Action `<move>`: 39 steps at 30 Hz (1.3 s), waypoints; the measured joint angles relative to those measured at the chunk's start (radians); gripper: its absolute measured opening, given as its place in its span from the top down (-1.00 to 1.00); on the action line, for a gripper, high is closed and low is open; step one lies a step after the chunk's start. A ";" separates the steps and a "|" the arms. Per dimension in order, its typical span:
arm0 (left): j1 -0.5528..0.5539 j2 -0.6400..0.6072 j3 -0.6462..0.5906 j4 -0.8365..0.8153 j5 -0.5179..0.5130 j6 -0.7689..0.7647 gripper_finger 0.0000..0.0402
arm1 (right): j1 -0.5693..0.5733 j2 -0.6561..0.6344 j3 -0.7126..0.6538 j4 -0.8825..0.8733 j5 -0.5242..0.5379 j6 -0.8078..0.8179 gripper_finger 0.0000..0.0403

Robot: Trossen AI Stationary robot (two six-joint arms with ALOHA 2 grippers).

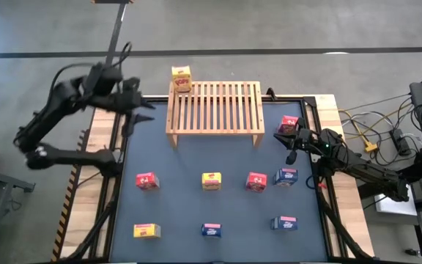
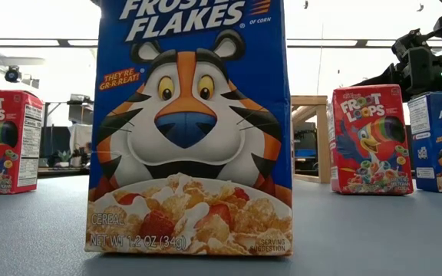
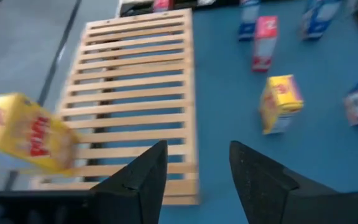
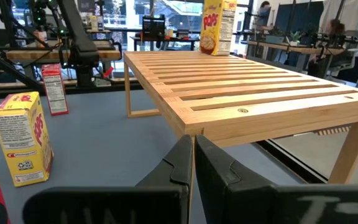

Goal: Stack cereal on shelf
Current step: Put the bottom yellow cereal box on the shelf aligned with the other yellow cereal box

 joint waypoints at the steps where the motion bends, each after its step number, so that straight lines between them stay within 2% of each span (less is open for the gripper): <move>1: -0.008 -0.050 -0.062 0.037 0.030 -0.024 0.25 | 0.000 0.000 0.000 0.000 0.000 0.000 0.95; 4: -0.025 -0.187 -0.224 0.135 0.076 -0.090 0.28 | 0.000 0.000 0.000 0.000 0.000 0.000 0.95; 9: -0.029 -0.371 -0.451 0.270 0.075 -0.201 0.31 | 0.000 0.000 0.000 0.000 0.000 0.000 0.95; 17: -0.030 -0.540 -0.668 0.340 0.089 -0.359 0.35 | 0.000 0.000 0.000 0.000 0.000 0.000 0.95; 25: -0.031 -0.643 -0.751 0.345 0.174 -0.379 0.35 | 0.000 0.000 0.000 0.000 0.000 0.000 0.95; 34: -0.031 -0.749 -0.738 0.327 0.173 -0.391 0.35 | 0.000 0.000 0.000 0.000 0.000 0.000 0.95; 39: -0.031 -0.741 -0.738 0.326 0.172 -0.386 0.35 | 0.000 0.000 0.000 0.000 0.000 0.000 0.95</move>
